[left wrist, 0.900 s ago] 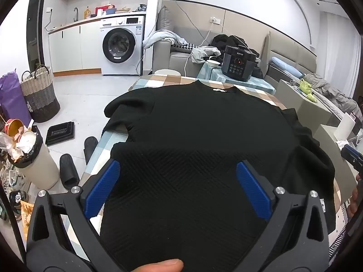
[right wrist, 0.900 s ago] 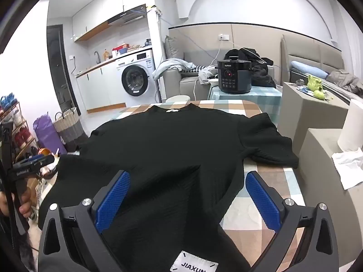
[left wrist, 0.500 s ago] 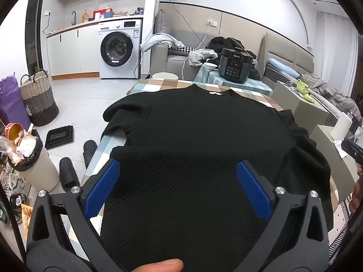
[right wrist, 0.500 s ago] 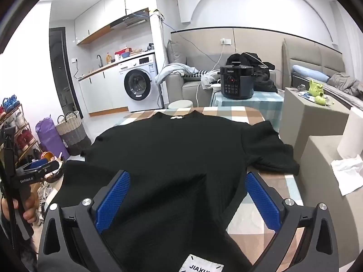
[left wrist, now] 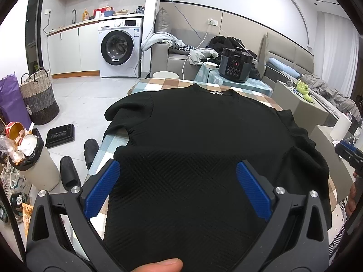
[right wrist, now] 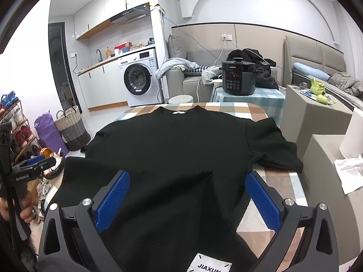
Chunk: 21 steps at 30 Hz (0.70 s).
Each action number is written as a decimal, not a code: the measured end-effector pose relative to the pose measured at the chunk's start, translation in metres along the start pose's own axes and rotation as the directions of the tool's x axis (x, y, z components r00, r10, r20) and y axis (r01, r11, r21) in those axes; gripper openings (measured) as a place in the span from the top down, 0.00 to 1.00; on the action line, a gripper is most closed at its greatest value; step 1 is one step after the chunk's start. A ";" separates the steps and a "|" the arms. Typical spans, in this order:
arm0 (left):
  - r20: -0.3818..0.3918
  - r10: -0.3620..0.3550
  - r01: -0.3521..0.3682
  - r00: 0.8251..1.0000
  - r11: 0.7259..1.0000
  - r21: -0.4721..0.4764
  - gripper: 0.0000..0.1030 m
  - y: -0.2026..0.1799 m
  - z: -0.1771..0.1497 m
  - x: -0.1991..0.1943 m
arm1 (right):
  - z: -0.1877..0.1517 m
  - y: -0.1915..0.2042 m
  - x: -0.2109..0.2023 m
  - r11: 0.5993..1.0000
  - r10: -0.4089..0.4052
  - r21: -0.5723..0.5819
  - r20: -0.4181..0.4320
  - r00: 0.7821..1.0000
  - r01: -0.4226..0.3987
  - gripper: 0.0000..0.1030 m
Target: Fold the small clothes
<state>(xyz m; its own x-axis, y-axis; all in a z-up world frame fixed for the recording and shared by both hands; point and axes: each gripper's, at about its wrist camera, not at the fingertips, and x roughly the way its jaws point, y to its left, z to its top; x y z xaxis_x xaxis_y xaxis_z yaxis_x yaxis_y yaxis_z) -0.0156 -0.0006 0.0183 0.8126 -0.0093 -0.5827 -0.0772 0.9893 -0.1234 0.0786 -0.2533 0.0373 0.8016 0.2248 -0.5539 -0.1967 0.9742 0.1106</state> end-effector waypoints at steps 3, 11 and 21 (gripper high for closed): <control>-0.004 -0.002 0.002 1.000 1.000 0.006 0.01 -0.001 -0.001 0.001 | -0.001 0.000 0.001 1.000 -0.001 -0.009 -0.004 1.000 0.001 0.00; -0.009 -0.010 0.010 1.000 1.000 0.024 0.01 -0.009 -0.002 0.000 | 0.002 -0.004 -0.005 1.000 0.005 0.019 -0.002 1.000 -0.005 0.00; -0.005 -0.012 0.012 1.000 1.000 0.023 0.01 -0.009 -0.002 -0.003 | 0.003 0.000 -0.003 1.000 0.002 -0.016 -0.001 1.000 -0.002 0.00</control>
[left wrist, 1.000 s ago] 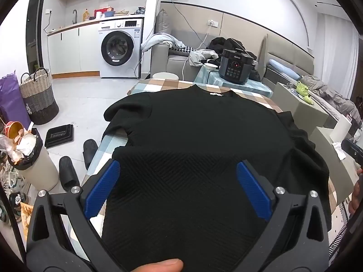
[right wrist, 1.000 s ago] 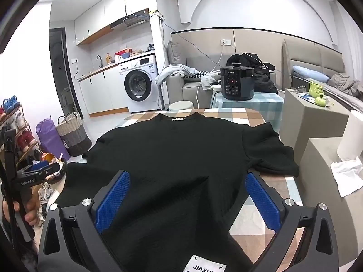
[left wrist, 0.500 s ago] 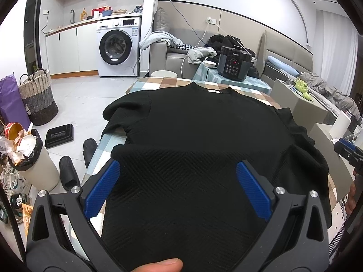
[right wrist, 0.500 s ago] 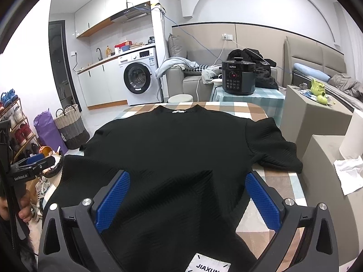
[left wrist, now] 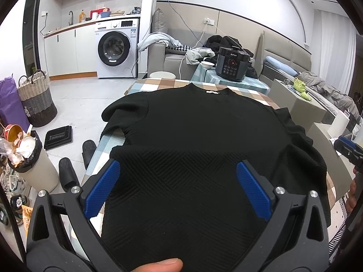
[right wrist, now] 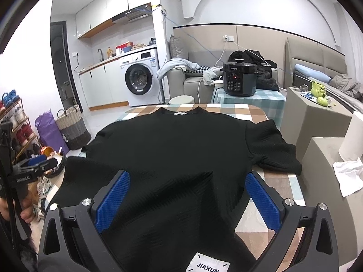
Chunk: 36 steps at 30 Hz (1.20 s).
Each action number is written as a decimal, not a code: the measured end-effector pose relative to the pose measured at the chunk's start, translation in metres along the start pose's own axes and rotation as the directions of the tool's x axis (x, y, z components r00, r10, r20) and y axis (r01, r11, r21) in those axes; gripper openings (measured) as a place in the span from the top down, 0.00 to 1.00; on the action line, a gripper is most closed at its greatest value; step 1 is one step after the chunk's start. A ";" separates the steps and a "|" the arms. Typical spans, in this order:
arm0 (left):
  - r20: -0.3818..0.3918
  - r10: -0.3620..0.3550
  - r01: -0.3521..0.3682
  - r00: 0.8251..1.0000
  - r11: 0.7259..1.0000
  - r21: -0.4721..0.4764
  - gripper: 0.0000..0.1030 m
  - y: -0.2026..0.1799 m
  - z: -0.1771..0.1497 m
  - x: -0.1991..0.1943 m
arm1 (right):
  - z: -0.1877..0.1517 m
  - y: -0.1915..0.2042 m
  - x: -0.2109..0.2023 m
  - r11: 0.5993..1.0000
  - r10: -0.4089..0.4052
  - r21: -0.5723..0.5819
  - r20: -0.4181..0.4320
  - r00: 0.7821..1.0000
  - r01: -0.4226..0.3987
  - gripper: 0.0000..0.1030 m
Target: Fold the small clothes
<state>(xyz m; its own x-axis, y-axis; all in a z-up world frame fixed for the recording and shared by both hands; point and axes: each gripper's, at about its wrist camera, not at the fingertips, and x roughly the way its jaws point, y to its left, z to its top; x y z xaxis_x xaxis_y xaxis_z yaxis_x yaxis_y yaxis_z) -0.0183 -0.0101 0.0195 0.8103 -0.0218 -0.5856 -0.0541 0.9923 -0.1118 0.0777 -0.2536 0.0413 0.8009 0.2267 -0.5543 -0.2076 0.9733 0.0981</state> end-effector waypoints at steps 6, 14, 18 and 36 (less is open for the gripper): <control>-0.010 0.004 -0.004 1.000 1.000 0.008 0.01 -0.004 -0.001 0.001 | -0.003 0.003 0.007 1.000 0.005 -0.030 -0.017 1.000 -0.005 0.00; -0.017 -0.008 0.009 1.000 1.000 0.025 0.01 -0.012 -0.002 0.004 | -0.007 0.001 0.004 1.000 0.021 -0.005 -0.016 1.000 -0.021 0.00; -0.018 -0.017 0.017 1.000 0.999 0.028 0.01 -0.015 -0.003 0.005 | -0.006 0.001 -0.001 1.000 0.012 -0.011 -0.007 1.000 -0.012 0.00; -0.008 -0.041 0.041 0.999 0.999 0.033 0.01 -0.020 -0.006 0.005 | -0.006 0.005 -0.013 1.000 0.009 -0.014 0.013 1.000 -0.009 0.00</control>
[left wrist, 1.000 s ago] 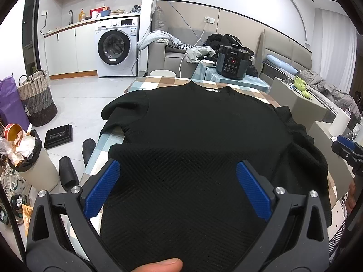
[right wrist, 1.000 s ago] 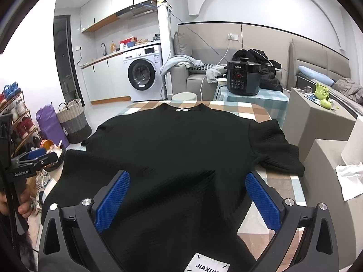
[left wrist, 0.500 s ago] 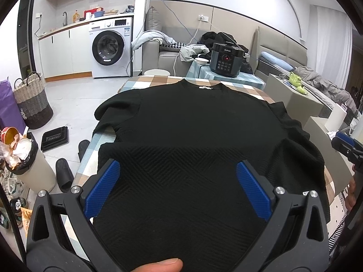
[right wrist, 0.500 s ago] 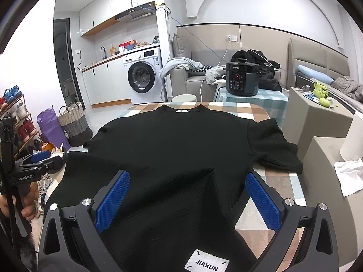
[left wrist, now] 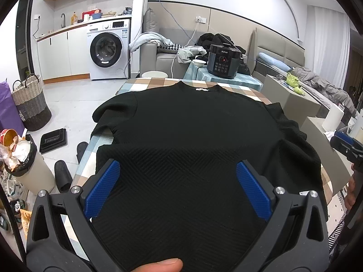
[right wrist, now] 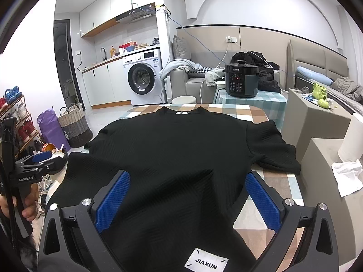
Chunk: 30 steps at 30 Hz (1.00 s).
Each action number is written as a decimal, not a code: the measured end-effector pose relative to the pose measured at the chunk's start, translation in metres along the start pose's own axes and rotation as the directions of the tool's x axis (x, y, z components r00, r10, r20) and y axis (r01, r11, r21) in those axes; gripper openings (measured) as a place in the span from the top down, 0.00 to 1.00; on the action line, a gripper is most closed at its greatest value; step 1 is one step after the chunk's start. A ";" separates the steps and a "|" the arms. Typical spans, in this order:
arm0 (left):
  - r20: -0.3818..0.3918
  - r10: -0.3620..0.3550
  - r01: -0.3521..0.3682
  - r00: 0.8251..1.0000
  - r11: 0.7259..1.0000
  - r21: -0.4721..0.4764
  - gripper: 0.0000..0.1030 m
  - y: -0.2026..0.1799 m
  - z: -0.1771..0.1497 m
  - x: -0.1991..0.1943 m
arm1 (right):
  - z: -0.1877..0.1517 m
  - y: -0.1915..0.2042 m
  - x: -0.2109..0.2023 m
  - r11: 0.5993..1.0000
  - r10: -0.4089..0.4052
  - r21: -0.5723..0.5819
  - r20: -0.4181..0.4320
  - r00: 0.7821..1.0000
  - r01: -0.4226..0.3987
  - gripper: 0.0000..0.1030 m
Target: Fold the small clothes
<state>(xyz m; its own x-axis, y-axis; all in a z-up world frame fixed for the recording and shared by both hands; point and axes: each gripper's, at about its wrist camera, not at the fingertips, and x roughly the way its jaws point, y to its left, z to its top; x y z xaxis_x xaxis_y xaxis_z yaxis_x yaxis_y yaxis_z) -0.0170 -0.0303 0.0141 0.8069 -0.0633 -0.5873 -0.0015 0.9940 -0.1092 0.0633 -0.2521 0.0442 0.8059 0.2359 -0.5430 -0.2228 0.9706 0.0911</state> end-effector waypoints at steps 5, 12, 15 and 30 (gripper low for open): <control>-0.001 -0.008 0.008 1.000 1.000 0.000 0.01 0.003 0.001 -0.004 | 0.001 -0.001 -0.003 1.000 0.000 0.002 0.006 1.000 -0.001 0.00; -0.007 -0.054 0.054 0.999 0.998 -0.035 0.01 0.006 0.013 -0.012 | 0.013 -0.007 -0.010 0.999 -0.018 0.033 0.014 1.000 0.018 0.00; -0.005 -0.063 0.063 0.998 0.998 -0.012 0.01 0.000 0.028 -0.018 | 0.030 -0.010 -0.020 0.999 -0.025 0.039 0.020 0.999 0.024 0.00; 0.015 -0.128 0.127 0.992 0.991 0.038 0.01 -0.004 0.106 -0.037 | 0.072 -0.039 -0.028 0.987 -0.099 0.128 -0.012 0.995 0.099 0.00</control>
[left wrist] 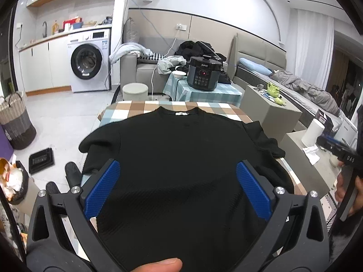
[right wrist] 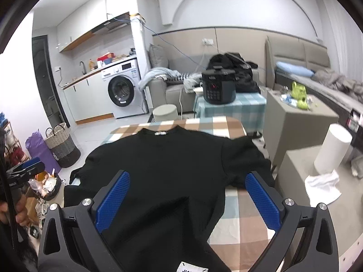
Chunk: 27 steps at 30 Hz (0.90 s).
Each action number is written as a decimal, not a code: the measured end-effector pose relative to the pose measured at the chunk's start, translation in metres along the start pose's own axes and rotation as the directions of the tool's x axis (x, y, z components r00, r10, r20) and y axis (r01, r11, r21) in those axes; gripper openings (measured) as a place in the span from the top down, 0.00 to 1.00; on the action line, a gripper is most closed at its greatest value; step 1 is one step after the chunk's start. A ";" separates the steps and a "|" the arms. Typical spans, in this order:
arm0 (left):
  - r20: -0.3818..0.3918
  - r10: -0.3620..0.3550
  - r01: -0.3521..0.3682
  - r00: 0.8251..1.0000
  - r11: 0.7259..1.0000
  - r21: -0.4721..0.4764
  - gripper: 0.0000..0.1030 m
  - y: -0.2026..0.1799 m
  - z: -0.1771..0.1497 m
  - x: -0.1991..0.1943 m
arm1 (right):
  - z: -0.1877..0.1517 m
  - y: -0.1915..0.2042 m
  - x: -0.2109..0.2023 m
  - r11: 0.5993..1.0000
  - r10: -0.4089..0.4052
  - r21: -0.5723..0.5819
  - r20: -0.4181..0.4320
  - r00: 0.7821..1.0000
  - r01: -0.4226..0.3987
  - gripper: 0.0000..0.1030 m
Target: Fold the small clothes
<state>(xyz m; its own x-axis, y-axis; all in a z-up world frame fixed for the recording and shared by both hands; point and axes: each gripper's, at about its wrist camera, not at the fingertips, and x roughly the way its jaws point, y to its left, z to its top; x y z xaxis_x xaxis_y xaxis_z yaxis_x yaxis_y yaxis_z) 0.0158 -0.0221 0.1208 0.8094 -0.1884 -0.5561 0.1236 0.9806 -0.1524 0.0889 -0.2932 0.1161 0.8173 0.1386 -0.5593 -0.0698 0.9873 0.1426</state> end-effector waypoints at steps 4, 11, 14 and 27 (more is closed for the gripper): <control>-0.044 0.018 -0.020 0.999 0.999 -0.033 0.01 0.015 -0.004 0.029 | -0.007 -0.012 0.023 0.999 -0.028 0.042 -0.040 0.999 0.030 0.00; -0.094 0.064 -0.073 0.994 0.993 -0.096 0.01 0.049 -0.022 0.085 | -0.021 -0.067 0.060 0.973 -0.074 0.214 -0.071 0.995 0.088 0.00; -0.110 0.076 -0.090 0.991 0.988 -0.128 0.01 0.059 -0.026 0.107 | -0.026 -0.094 0.079 0.951 -0.107 0.277 -0.128 0.986 0.139 0.11; -0.174 0.102 -0.128 0.979 0.982 -0.142 0.01 0.071 -0.042 0.177 | -0.051 -0.189 0.154 0.793 0.042 0.594 -0.274 0.961 0.135 0.27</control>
<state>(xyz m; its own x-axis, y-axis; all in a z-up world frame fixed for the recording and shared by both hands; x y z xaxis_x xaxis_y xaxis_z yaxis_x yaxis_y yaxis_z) 0.1438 0.0123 -0.0229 0.7055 -0.0937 -0.7025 -0.0640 0.9788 -0.1948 0.1987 -0.4546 -0.0386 0.6257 0.1955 -0.7551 0.3946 0.7557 0.5226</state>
